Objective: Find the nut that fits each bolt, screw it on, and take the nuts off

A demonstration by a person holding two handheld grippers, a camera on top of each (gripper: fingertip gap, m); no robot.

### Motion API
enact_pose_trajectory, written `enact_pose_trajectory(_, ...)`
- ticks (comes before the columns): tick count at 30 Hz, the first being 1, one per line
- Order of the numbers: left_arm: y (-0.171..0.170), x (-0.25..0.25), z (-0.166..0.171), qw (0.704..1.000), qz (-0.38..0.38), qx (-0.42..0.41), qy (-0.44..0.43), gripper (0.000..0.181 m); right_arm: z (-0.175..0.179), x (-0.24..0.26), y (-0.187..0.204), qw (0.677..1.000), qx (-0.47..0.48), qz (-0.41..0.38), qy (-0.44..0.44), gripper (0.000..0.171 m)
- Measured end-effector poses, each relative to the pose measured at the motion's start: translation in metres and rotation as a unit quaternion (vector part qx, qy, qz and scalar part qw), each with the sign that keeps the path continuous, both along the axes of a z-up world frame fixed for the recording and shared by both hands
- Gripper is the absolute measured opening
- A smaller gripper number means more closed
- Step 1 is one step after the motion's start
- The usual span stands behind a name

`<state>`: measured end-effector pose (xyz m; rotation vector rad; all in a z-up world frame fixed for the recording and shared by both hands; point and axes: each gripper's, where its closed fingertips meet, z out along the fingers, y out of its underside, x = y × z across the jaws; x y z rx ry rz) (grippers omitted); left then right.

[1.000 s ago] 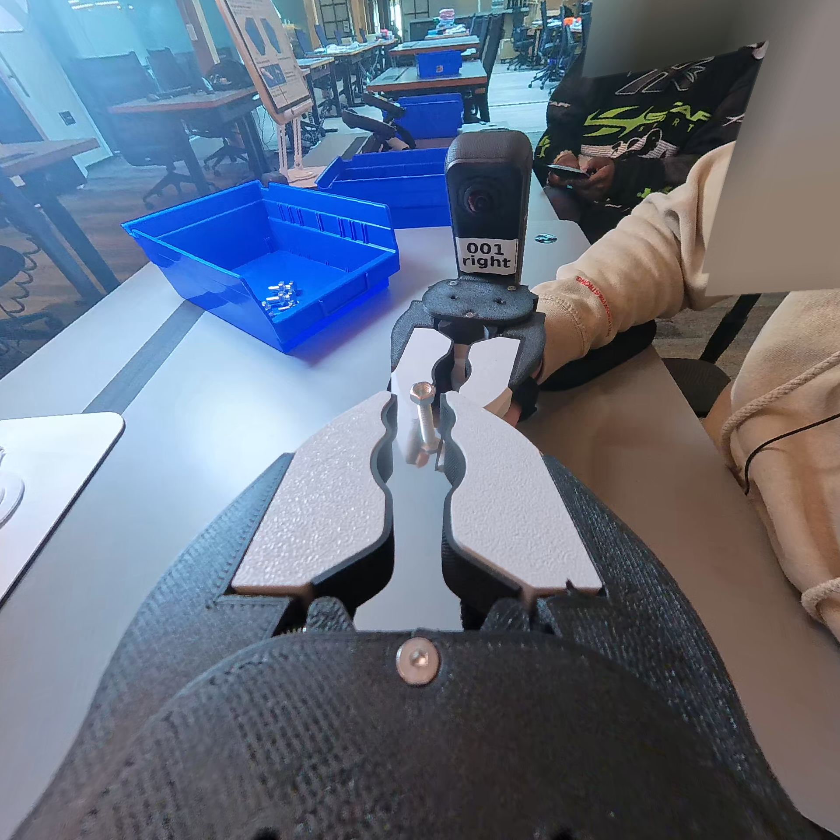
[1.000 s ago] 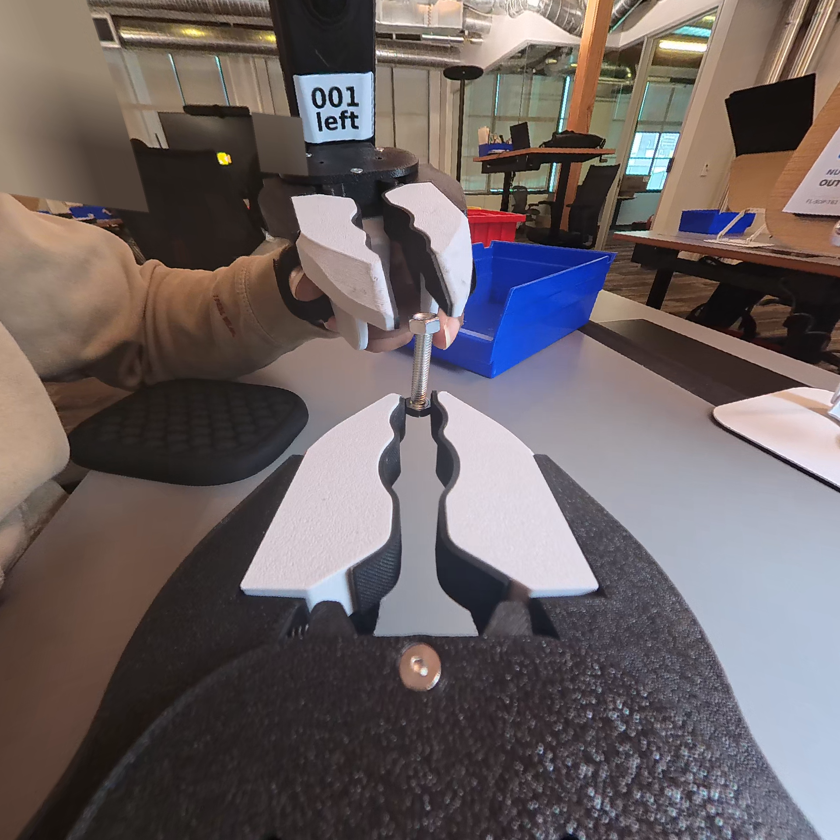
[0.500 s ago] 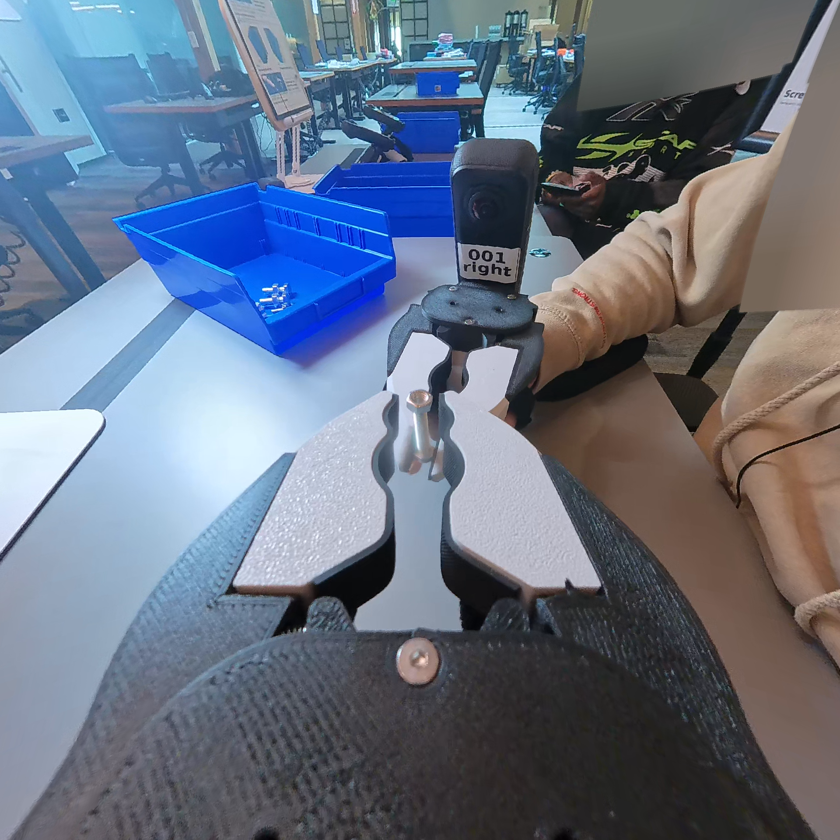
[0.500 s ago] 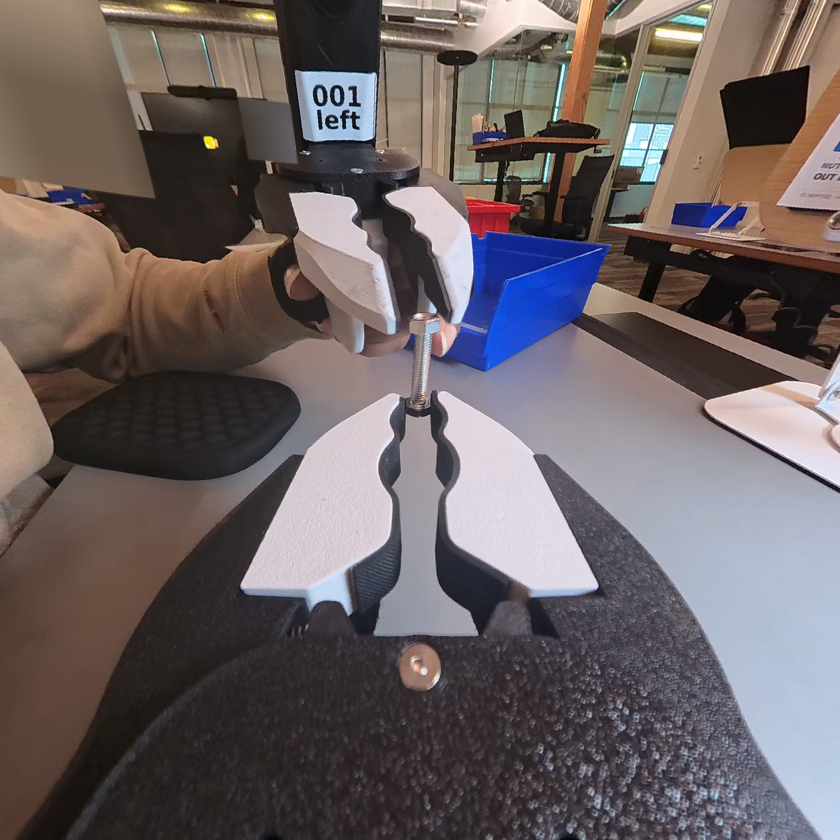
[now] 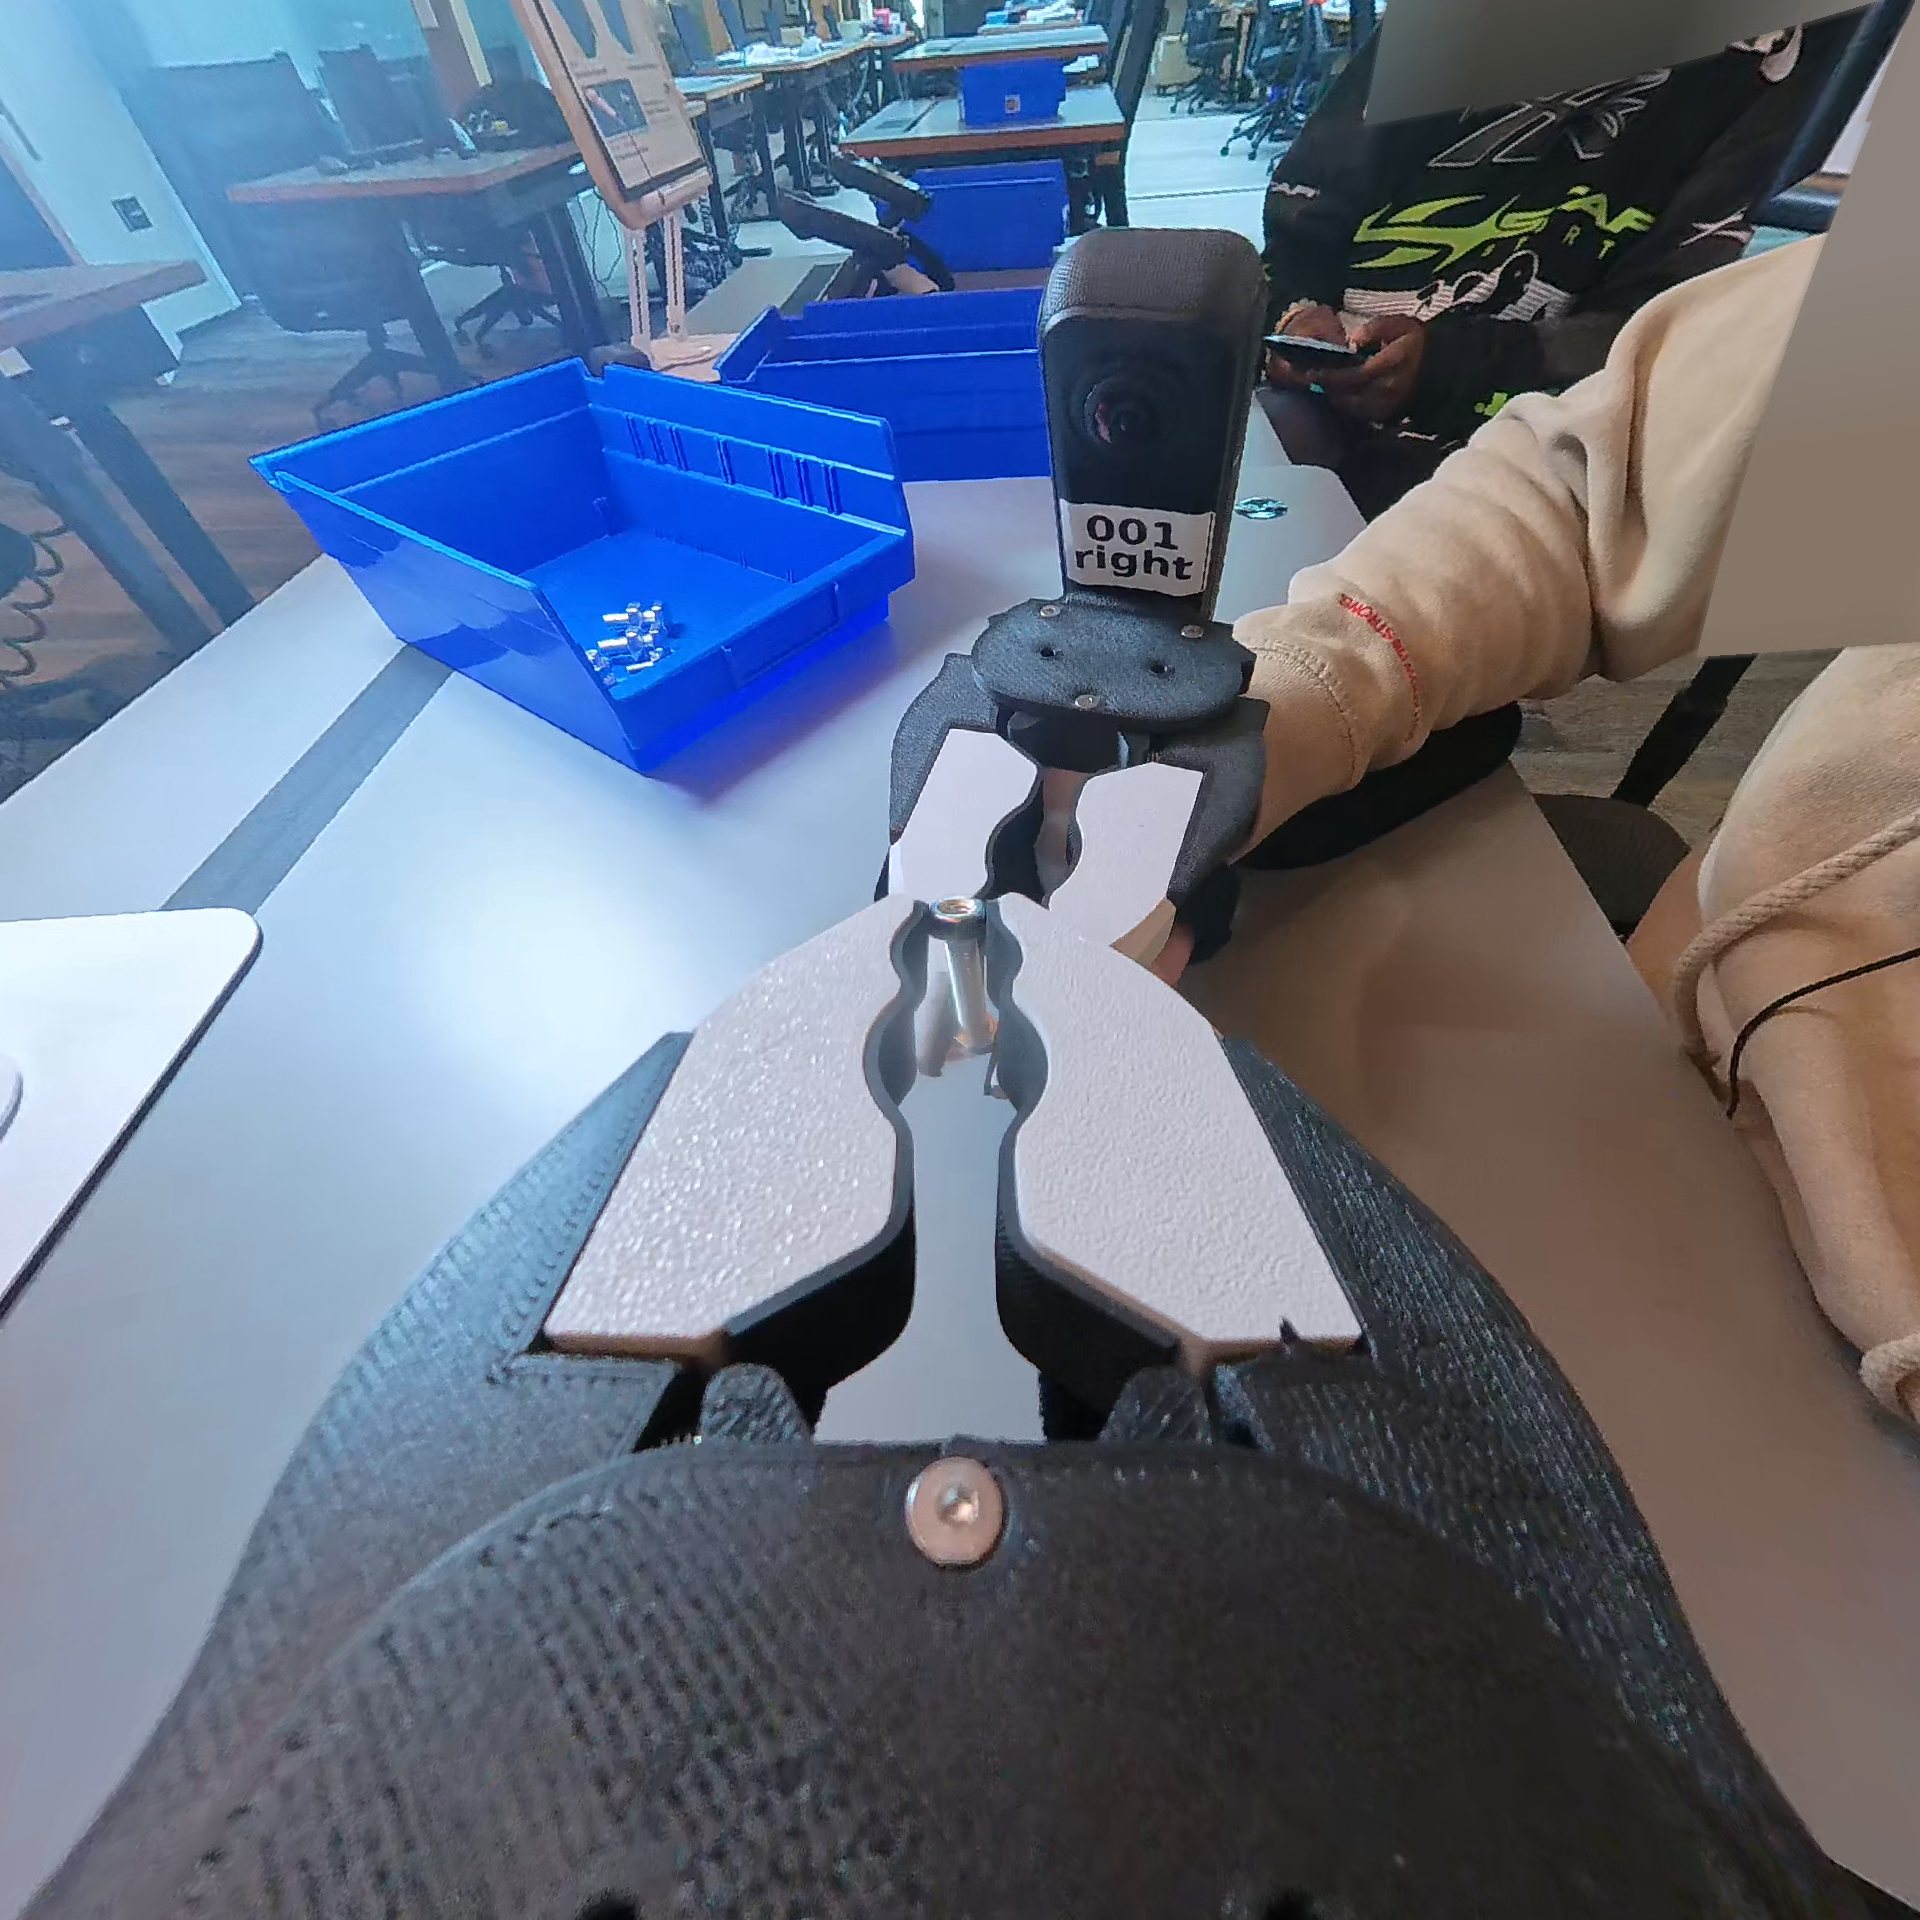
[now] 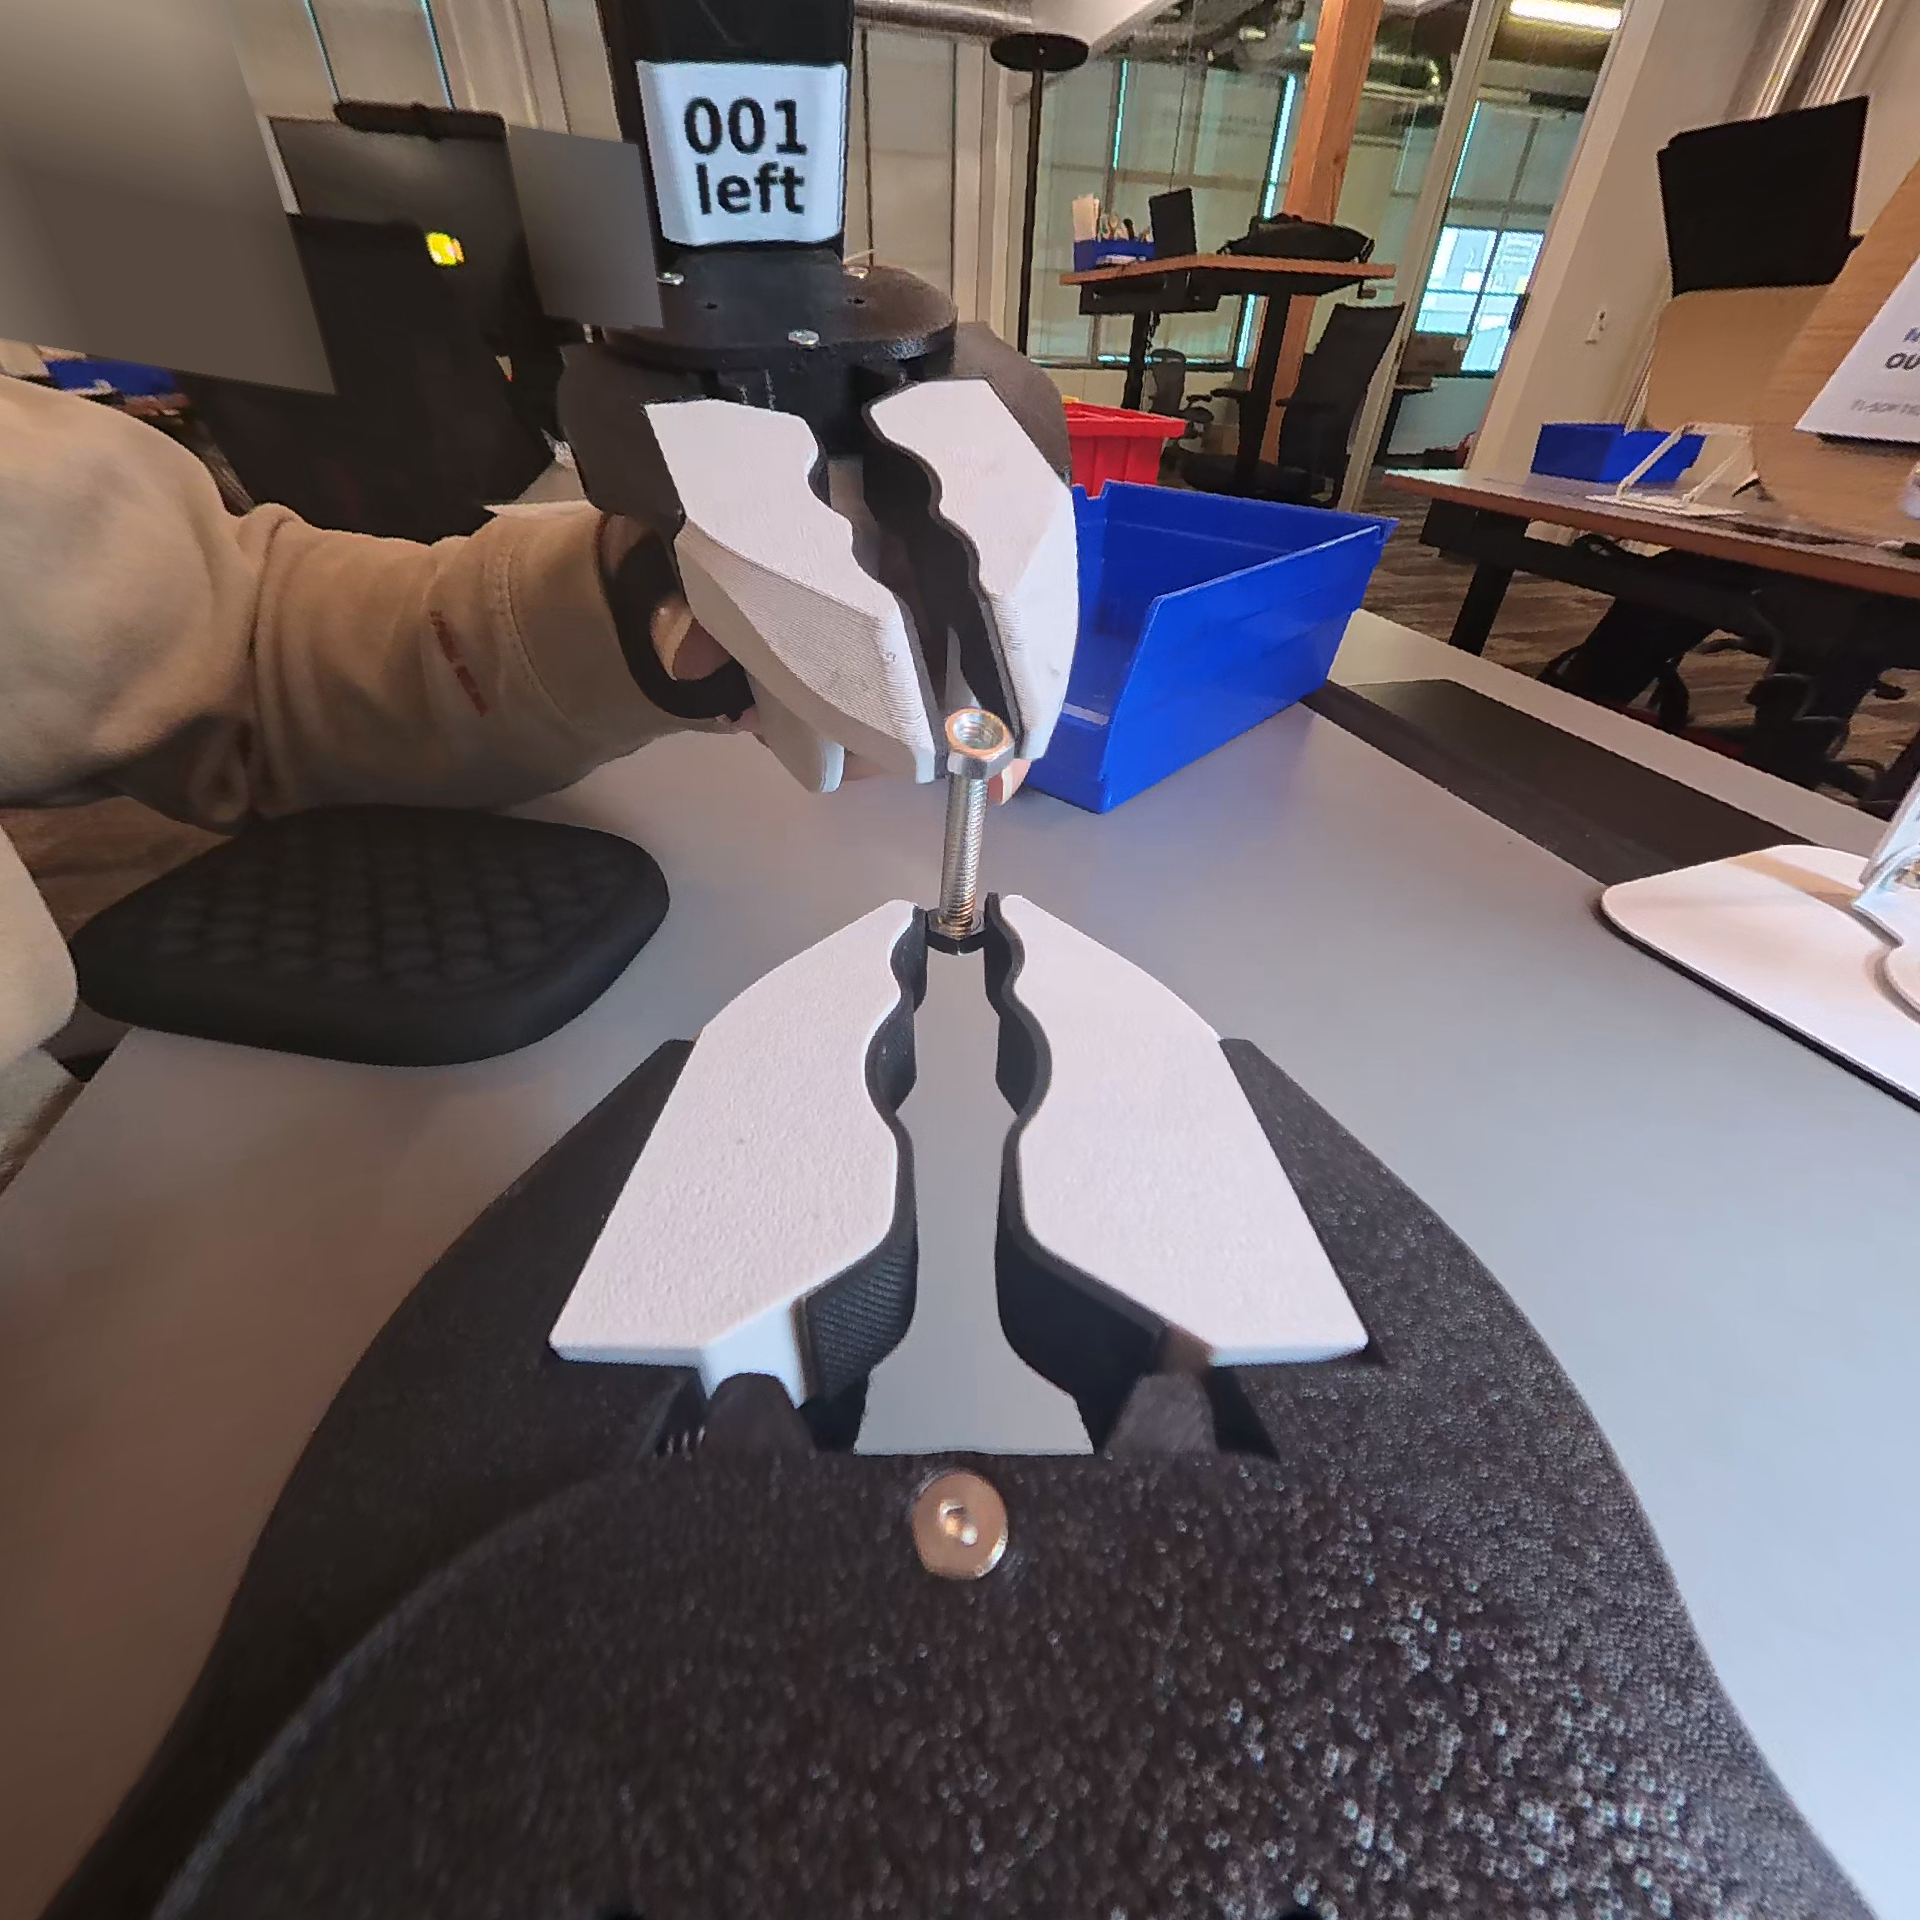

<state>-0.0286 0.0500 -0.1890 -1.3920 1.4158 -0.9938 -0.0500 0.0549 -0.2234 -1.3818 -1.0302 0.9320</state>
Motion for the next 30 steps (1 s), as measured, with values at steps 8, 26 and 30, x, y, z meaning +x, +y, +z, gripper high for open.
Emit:
enact_pose_trajectory(8,-0.001,0.0,0.006,0.999,-0.009,-0.017,-0.033,0.01,0.006,0.001,-0.001,1.0,-0.003,0.005,0.02,0.01)
enact_pose_trajectory(26,-0.006,0.002,0.014,0.994,-0.029,-0.022,-0.106,0.01,0.013,0.002,-0.006,0.999,-0.002,0.017,0.037,0.01)
enact_pose_trajectory(30,-0.006,0.002,0.014,0.993,-0.033,-0.022,-0.114,0.01,0.013,0.002,-0.006,0.999,-0.002,0.019,0.039,0.01)
